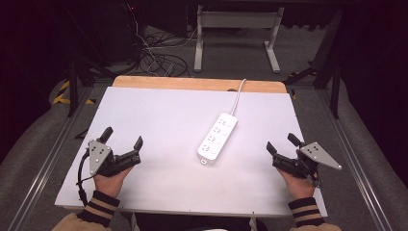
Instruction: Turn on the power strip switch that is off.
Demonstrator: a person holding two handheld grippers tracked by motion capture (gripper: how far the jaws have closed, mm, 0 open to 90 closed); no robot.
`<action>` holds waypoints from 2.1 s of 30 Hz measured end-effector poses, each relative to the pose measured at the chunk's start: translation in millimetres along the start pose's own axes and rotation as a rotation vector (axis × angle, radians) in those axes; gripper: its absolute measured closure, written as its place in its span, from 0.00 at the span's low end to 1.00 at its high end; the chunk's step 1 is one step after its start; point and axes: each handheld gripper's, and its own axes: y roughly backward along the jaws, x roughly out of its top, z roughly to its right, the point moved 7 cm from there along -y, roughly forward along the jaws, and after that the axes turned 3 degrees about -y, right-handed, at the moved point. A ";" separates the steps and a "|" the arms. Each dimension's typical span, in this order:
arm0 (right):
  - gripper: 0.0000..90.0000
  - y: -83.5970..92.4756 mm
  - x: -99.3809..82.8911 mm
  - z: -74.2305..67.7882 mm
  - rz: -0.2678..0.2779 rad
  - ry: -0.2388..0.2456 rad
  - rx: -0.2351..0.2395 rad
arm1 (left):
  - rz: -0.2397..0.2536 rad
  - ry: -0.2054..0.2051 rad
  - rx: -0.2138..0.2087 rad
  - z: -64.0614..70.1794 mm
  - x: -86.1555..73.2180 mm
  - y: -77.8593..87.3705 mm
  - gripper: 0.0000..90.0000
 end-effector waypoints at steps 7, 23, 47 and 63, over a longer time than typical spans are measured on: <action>0.16 0.5 2.3 3.3 0.007 -0.044 -0.015 | 0.001 0.001 0.001 -0.3 0.2 0.1 0.00; 0.97 8.4 23.8 7.3 -0.005 -0.127 0.079 | -0.001 -0.004 0.000 -0.2 0.2 0.9 0.00; 1.00 -155.7 26.6 -54.1 -0.605 -0.066 0.023 | -0.002 -0.018 -0.003 0.5 -0.6 1.6 0.00; 1.00 -186.8 -14.5 -60.0 -0.742 0.087 -0.049 | -0.010 -0.029 -0.013 2.6 -1.5 0.9 0.00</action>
